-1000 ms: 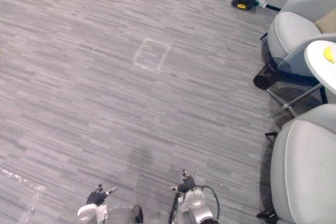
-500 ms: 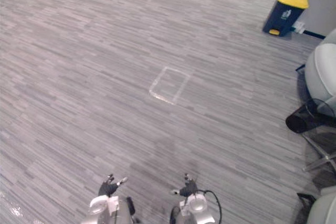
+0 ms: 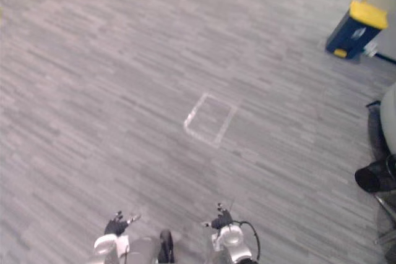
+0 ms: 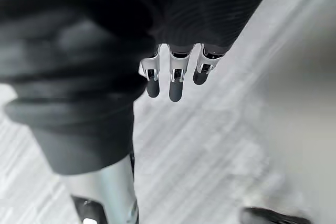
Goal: Organize the slippers on the shoe rack
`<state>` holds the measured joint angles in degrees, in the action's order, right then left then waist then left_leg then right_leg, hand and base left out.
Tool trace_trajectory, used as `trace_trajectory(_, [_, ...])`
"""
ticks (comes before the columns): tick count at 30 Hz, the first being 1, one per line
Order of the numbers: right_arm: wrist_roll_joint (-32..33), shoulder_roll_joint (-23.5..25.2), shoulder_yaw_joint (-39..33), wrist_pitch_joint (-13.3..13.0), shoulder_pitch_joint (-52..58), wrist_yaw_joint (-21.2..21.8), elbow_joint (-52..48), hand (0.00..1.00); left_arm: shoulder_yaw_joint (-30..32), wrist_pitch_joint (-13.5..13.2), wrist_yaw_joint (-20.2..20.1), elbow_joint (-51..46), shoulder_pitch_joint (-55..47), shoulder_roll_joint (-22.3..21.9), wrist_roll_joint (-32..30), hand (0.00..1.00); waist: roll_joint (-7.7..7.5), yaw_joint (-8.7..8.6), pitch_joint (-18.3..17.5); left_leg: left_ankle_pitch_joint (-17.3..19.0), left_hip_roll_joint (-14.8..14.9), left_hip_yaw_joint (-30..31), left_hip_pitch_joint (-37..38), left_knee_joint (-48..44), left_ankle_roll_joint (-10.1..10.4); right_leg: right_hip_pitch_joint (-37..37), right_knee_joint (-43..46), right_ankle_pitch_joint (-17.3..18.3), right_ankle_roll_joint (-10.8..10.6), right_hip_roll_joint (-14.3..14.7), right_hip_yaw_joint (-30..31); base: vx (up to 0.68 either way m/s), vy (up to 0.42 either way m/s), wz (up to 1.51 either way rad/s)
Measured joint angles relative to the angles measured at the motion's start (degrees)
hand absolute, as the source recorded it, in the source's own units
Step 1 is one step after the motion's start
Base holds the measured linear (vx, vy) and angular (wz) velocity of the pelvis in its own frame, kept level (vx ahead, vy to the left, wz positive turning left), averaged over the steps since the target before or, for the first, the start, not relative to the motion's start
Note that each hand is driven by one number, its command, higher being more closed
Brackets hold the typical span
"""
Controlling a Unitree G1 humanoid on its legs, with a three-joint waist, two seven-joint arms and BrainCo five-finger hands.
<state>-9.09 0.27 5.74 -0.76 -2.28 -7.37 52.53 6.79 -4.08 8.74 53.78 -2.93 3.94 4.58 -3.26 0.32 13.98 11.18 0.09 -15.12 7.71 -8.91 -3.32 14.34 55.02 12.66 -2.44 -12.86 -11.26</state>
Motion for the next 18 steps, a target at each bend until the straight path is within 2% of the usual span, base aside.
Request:
trace_trajectory(1, [0.0, -0.1, 0.1, -0.4, -0.7, 0.0, 0.1, 0.00, 0.0, 0.0, 0.0, 0.3, 0.0, -0.1, 0.0, 0.00, 0.43, -0.15, 0.2, 1.3, 1.0, 0.1, 1.9, 0.8, 0.8, 2.2, -9.8, 0.2, 0.0, 3.2, -0.6, 0.40, -0.056, 0.03])
trace_trajectory(2, [0.0, -0.1, 0.1, -0.4, -0.7, 0.0, 0.0, 0.00, -0.2, 0.0, 0.0, 0.4, 0.0, 0.0, -0.1, 0.00, 0.39, -0.34, 0.2, 2.1, 1.5, 0.0, 2.9, 1.1, 1.2, 3.0, -21.6, -1.3, -0.2, 5.1, -1.5, 0.39, -0.073, 0.05])
trace_trajectory(4, [0.0, -0.2, 0.0, -0.5, -0.6, 0.0, 0.0, 0.00, -1.3, 0.0, -0.1, 0.5, 0.1, 0.4, -0.3, 0.00, -0.43, -0.67, 0.1, 3.5, 0.9, -0.1, 5.0, 3.0, 2.7, 3.6, -37.7, -7.5, 0.6, 6.6, -4.6, 0.42, -0.109, 0.09])
trace_trajectory(5, [0.0, -0.2, 0.0, -0.3, -0.4, 0.0, 0.0, 0.00, -1.5, 0.0, -0.1, 0.8, 0.1, 0.7, -0.8, 0.00, -1.11, -0.98, -0.2, 4.3, 0.0, 0.1, 6.6, 3.5, 3.2, 3.7, -43.4, -10.5, 0.6, 6.8, -5.1, 0.45, -0.135, 0.25])
trace_trajectory(6, [0.0, -0.6, -0.1, -0.2, -0.1, 0.1, -0.1, 0.00, -1.7, 0.0, -0.1, 1.3, -0.4, 0.5, -1.2, 0.00, -1.11, -1.52, -0.6, 6.1, -0.5, 1.4, 9.3, 4.0, 4.4, 3.7, -43.7, -15.7, 3.3, 7.3, -4.1, 0.51, -0.144, 0.30])
trace_trajectory(7, [0.0, -0.9, -0.8, -0.3, -0.1, 0.1, -0.3, 0.00, -1.5, 0.0, -0.1, 1.7, -0.3, -0.2, -1.2, 0.00, -0.51, -1.75, -1.2, 6.7, 0.4, 2.1, 10.4, 3.6, 5.0, 3.8, -41.3, -17.6, 4.9, 7.9, -3.7, 0.55, -0.159, 0.27])
trace_trajectory(8, [0.0, -0.9, -1.4, -0.2, 0.0, 0.0, -0.4, 0.00, -0.9, 0.0, -0.2, 1.8, -0.4, -1.0, -1.3, 0.00, 0.58, -1.68, -1.9, 6.8, 1.6, 2.4, 10.0, 1.3, 5.2, 4.1, -39.6, -16.8, 5.7, 8.4, -4.1, 0.67, -0.228, 0.19])
trace_trajectory(9, [0.1, -0.8, -2.8, -0.1, 0.8, 0.0, -1.4, 0.00, 0.5, 0.0, -0.2, 1.4, -0.6, -2.2, -2.3, 0.00, 1.85, -1.76, -2.5, 6.8, 3.8, 3.1, 6.7, -7.4, 5.2, 2.9, -39.5, -14.5, 6.1, 9.3, -5.4, 0.55, -0.217, 0.20])
trace_trajectory(10, [0.1, -0.7, -3.3, -0.2, 1.7, 0.0, -3.2, 0.00, 1.6, -0.1, -0.2, 0.9, -0.5, -3.0, -2.4, 0.00, 2.83, -1.98, -2.2, 6.2, 5.7, 3.5, 3.3, -16.7, 6.1, 1.1, -39.7, -13.4, 6.2, 10.2, -6.2, 0.54, -0.227, 0.14])
trace_trajectory(11, [0.2, -0.6, -3.3, -0.1, 2.6, 0.0, -4.6, 0.00, 3.1, 0.0, -0.2, 0.3, -0.5, -3.9, -2.4, 0.00, 4.11, -2.17, -2.3, 3.7, 8.3, 3.6, -0.1, -26.7, 8.8, -0.9, -40.2, -12.2, 6.6, 11.6, -6.2, 0.56, -0.167, -0.27])
trace_trajectory(12, [0.7, -0.3, -3.1, 0.0, 3.4, -0.1, -5.5, 0.00, 5.2, 0.0, -0.1, -0.4, -1.3, -4.7, -2.4, 0.00, 5.54, -1.94, -2.2, -4.4, 12.6, 3.6, -5.0, -40.6, 10.9, -5.2, -41.5, -9.9, 8.0, 14.4, -4.4, 0.58, -0.121, -0.57])
trace_trajectory(13, [0.8, 0.0, -3.0, 0.0, 3.9, -0.1, -5.7, 0.00, 5.8, 0.0, -0.1, -0.5, -1.8, -4.7, -2.4, 0.00, 5.74, -1.49, -2.1, -4.9, 14.7, 2.9, -7.2, -46.6, 10.7, -7.6, -42.2, -8.8, 8.2, 15.6, -3.4, 0.59, -0.048, -0.87])
trace_trajectory(14, [1.5, 0.4, -3.3, 0.1, 4.3, -0.2, -5.6, 0.00, 5.8, 0.0, -0.2, -1.4, -1.8, -4.7, -2.4, 0.00, 5.49, -1.16, -2.0, -1.6, 16.1, 1.1, -10.3, -51.8, 9.2, -10.6, -42.7, -7.1, 8.4, 16.2, -0.9, 0.56, -0.014, -0.72])
trace_trajectory(15, [2.0, 0.7, -3.4, 0.2, 4.5, -0.2, -5.4, 0.00, 5.8, -0.1, -0.2, -2.0, -1.8, -4.5, -2.4, 0.00, 5.04, -0.77, -1.8, -0.3, 16.3, 0.3, -11.6, -52.3, 8.8, -12.0, -43.1, -6.4, 8.3, 16.2, 0.2, 0.63, -0.029, -0.90])
trace_trajectory(16, [2.5, 1.0, -3.8, 0.3, 4.7, -0.3, -4.5, 0.00, 6.2, -0.2, -0.2, -2.6, -2.2, -4.3, -2.4, 0.00, 3.80, -0.27, -2.2, 2.6, 16.1, -2.2, -14.5, -50.4, 7.4, -14.8, -44.7, -5.8, 8.2, 15.9, 3.2, 0.60, 0.002, -0.91])
trace_trajectory(18, [2.5, 1.1, -4.5, 0.6, 4.4, -0.3, -2.8, 0.00, 7.1, -0.4, -0.1, -2.7, -2.4, -4.2, -2.4, 0.00, 3.07, 0.57, -2.5, 5.1, 14.9, -2.7, -18.3, -42.0, 6.8, -17.9, -46.4, -5.1, 7.3, 15.0, 7.0, 0.50, 0.077, -1.16])
